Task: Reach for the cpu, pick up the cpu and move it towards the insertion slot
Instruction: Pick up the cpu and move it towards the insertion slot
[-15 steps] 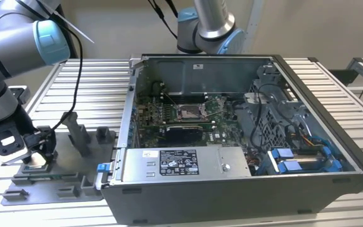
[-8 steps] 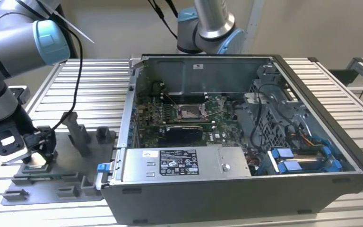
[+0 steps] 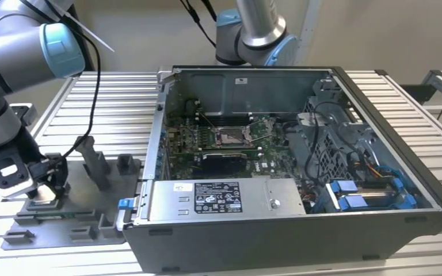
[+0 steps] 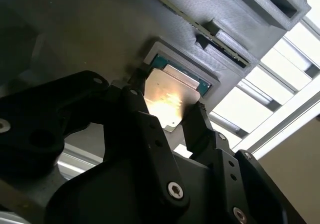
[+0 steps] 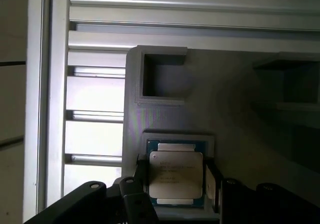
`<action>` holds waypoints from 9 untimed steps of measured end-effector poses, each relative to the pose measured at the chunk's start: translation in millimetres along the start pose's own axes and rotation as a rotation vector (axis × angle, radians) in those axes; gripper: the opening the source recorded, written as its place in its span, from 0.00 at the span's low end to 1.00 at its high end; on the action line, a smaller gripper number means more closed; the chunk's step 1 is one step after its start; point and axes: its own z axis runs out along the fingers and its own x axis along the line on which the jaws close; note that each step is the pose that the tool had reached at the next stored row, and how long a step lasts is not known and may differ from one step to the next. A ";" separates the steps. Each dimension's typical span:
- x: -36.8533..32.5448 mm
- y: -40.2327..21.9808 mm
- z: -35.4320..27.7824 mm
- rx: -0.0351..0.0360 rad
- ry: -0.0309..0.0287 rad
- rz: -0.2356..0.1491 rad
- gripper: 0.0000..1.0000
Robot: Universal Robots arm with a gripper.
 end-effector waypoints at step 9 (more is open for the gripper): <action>0.0 0.1 -1.8 0.0001 0.0001 0.000 0.00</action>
